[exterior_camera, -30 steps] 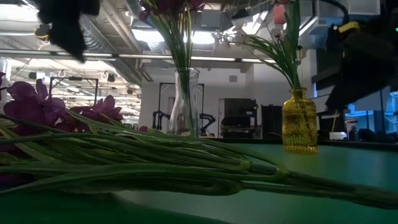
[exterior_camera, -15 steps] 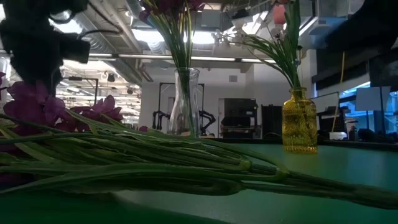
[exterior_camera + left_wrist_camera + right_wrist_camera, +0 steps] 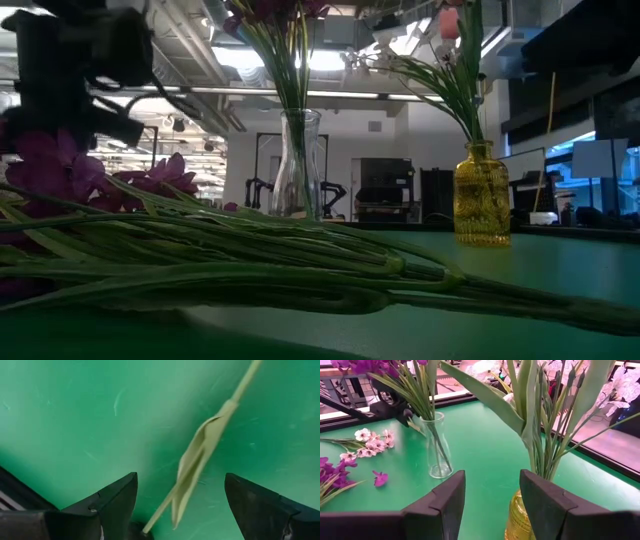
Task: Sort flowers into vase by color
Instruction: Put the black tulip into the transparent vase
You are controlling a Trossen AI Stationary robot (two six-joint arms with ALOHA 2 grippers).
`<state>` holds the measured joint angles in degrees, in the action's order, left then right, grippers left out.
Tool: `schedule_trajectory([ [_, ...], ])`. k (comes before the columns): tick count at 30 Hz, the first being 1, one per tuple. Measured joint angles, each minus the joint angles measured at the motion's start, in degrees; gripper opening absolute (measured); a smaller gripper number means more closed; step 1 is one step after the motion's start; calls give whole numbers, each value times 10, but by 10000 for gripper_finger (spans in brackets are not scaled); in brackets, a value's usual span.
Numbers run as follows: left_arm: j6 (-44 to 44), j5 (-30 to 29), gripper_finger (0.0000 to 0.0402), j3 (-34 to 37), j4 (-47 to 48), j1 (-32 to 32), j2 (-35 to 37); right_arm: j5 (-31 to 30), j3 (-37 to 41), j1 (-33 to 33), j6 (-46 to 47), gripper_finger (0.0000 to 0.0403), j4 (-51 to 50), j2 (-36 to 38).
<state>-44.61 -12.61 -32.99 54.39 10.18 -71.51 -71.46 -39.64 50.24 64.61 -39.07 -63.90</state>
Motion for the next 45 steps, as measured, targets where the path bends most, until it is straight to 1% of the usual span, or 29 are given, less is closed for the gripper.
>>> schedule_trajectory([
  [3, 2, 0, 292, 0, 0, -11, -23, 0, 0, 0, -3, 188, 0, 0],
  [8, -26, 2, 292, -2, -1, -31, -53, 0, 0, 0, -4, 188, 0, 0],
  [12, -31, 7, 290, -2, -2, -37, -59, 0, 0, 0, -4, 188, 0, 0],
  [14, -31, 8, 281, -2, -5, -37, -59, 0, 0, 0, -4, 188, 0, 0],
  [17, -31, 12, 255, -1, -10, -37, -59, 0, 0, 0, -4, 188, 0, 0],
  [20, -32, 15, 219, -1, -17, -37, -59, 0, 0, 0, -4, 188, 0, 0],
  [29, -35, 3, 77, 1, -47, -38, -61, -1, 0, 0, -4, 188, -1, 0],
  [33, -49, 0, 16, 1, -45, -38, -61, -6, 0, 0, -4, 188, -1, 0],
  [34, -51, -1, 9, 1, -43, -38, -61, -6, 0, 0, -4, 188, -1, 0],
  [36, -57, 0, 9, 0, -36, -38, -61, -11, 0, 0, -4, 188, -1, 0],
  [39, -64, -12, 8, -14, 7, -38, -61, -22, 0, 0, -9, 188, -1, 0],
  [45, -92, -53, 4, -91, 130, -38, -61, -39, 0, 0, -21, 188, -1, 0],
])
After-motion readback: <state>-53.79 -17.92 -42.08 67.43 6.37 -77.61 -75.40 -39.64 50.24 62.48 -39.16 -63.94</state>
